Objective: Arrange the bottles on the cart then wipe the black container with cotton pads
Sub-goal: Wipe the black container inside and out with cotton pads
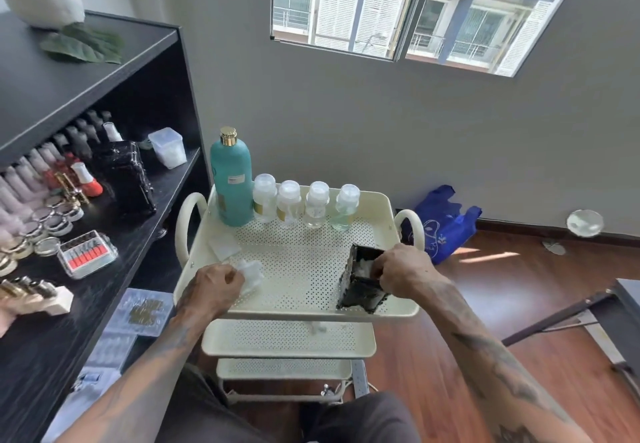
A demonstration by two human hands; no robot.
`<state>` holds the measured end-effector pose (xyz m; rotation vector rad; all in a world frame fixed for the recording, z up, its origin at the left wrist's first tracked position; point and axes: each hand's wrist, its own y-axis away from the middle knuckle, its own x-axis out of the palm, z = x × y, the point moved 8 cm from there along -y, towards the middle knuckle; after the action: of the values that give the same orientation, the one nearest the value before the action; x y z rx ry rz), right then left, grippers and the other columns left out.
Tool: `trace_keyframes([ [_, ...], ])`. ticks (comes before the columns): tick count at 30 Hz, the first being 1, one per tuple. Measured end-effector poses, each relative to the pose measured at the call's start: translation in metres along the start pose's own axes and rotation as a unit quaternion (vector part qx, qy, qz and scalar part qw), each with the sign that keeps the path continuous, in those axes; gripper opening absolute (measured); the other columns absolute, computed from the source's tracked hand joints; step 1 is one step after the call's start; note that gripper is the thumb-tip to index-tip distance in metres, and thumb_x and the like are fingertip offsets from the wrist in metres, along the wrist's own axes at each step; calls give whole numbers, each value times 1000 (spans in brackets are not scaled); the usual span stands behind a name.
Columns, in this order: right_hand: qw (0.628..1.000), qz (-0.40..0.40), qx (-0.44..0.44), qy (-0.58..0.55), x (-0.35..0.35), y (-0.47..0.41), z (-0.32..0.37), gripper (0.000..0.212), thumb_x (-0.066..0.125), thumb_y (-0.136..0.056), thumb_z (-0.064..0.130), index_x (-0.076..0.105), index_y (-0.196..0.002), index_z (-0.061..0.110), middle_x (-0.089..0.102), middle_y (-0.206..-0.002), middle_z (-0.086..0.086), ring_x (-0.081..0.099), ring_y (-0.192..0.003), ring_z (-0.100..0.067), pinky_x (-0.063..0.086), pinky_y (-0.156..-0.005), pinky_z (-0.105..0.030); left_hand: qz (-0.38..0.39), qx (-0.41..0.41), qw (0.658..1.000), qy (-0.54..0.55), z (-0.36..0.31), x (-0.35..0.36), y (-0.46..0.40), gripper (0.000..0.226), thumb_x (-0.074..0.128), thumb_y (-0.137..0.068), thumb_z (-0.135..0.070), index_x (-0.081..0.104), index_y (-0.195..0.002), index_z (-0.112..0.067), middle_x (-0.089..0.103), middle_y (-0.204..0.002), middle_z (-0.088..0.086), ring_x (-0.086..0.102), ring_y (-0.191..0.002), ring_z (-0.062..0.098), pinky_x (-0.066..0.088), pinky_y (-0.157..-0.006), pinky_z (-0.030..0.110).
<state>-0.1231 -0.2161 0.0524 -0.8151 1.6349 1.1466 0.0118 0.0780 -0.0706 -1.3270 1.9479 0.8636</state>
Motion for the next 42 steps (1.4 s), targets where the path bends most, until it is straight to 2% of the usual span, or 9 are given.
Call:
trace_keyframes([
  [4,1000,14,-18,-12,-1,0,-3,33,51,-87,16,71,-109,30,67,-108,5,62,-94,-18,54,-76,-30,-2,-11,1000,12,1,-1,0,36,47,-92,-42,64,-68,-21,66,-72,1,64,-64,20,52,-61,34],
  [9,944,-209,-47,-252,-18,26,-41,41,63,-82,27,60,-123,34,51,-117,14,51,-91,-8,47,-91,-34,-26,-5,998,50,-2,-7,3,19,57,-90,-39,70,-84,-26,69,-82,-6,66,-76,17,56,-69,34],
  [11,934,-158,-63,-315,1,25,-48,67,72,-77,33,43,-138,37,39,-125,12,52,-97,-10,46,-92,-33,-39,3,996,77,-6,-11,6,15,65,-88,-34,72,-89,-21,71,-87,-5,67,-83,17,56,-75,35],
  [14,931,-60,-83,-351,32,17,-45,93,76,-71,40,25,-148,37,33,-138,14,48,-116,-9,47,-96,-35,-49,-2,991,124,-6,-18,8,5,73,-83,-24,69,-82,-21,71,-82,-6,67,-80,15,50,-66,27],
  [19,913,-96,-72,-390,41,13,-39,86,73,-75,17,29,-148,31,44,-143,3,58,-109,-11,50,-96,-42,-88,45,986,138,-21,-34,11,14,72,-83,-8,63,-94,-13,68,-85,-1,66,-79,16,47,-61,19],
  [24,906,-87,-67,-409,43,11,-38,86,73,-75,15,30,-148,33,45,-144,6,62,-102,-9,51,-95,-39,-65,151,985,47,-45,-33,10,15,70,-88,-18,68,-103,-19,66,-92,0,63,-79,12,56,-73,31],
  [31,907,-78,-64,-409,40,12,-39,87,75,-77,13,29,-148,32,45,-145,7,62,-101,-9,48,-90,-28,-46,88,992,73,-46,-24,9,26,82,-76,-31,60,-79,-19,60,-77,-3,55,-68,12,42,-58,25],
  [37,904,-77,-62,-416,41,13,-40,86,75,-78,11,29,-148,31,45,-145,5,62,-100,-10,47,-90,-27,64,1,984,164,-36,-11,4,35,77,-80,-45,70,-98,-16,69,-95,-2,67,-87,16,54,-78,32],
  [42,902,-78,-60,-421,41,13,-40,86,74,-78,10,30,-149,30,45,-146,5,63,-96,-8,46,-86,-23,-14,-44,977,207,-16,-24,-1,11,73,-86,-28,74,-86,-17,75,-82,2,72,-81,21,59,-85,46],
])
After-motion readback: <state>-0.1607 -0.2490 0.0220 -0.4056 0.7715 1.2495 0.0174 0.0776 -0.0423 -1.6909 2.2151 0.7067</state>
